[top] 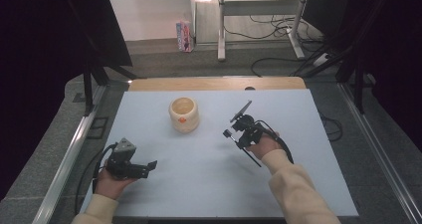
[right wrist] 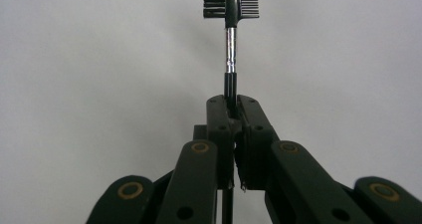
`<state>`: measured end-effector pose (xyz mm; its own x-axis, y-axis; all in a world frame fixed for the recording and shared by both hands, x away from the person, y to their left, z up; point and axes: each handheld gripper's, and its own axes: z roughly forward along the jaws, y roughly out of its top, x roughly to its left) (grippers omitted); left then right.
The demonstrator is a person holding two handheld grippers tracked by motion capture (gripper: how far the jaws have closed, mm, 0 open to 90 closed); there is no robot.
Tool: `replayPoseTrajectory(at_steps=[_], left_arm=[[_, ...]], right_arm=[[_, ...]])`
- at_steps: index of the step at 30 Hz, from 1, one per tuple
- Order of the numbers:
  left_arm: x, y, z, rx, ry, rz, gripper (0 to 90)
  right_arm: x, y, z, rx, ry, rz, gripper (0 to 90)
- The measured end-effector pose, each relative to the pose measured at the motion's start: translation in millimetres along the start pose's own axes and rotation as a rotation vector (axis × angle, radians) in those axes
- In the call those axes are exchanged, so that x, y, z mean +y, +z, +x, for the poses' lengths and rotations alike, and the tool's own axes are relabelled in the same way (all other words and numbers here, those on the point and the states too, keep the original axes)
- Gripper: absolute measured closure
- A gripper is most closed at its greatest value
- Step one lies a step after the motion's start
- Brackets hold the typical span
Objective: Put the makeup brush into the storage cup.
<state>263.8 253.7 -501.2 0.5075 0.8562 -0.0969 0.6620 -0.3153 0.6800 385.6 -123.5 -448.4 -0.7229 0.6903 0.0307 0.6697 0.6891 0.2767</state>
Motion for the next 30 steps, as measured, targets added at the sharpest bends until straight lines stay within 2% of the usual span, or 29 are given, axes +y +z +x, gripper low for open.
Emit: replayPoseTrajectory(at_steps=[10, 18, 30], left_arm=[[0.0, 0.1, -0.3, 0.001, 0.002, 0.001, 2.6], [0.0, 0.5, -0.4, 0.002, 0.001, 0.002, 2.7], [-0.1, 0.6, -0.7, 0.003, 0.0, 0.001, 2.7]], right_arm=[[0.8, -15.9, -2.4, 0.03, 0.011, -0.076, 84.8], [-2.6, -23.1, -10.3, 0.084, 0.049, -0.168, 84.8], [-7.8, -28.5, -17.8, 0.137, 0.088, -0.234, 84.9]])
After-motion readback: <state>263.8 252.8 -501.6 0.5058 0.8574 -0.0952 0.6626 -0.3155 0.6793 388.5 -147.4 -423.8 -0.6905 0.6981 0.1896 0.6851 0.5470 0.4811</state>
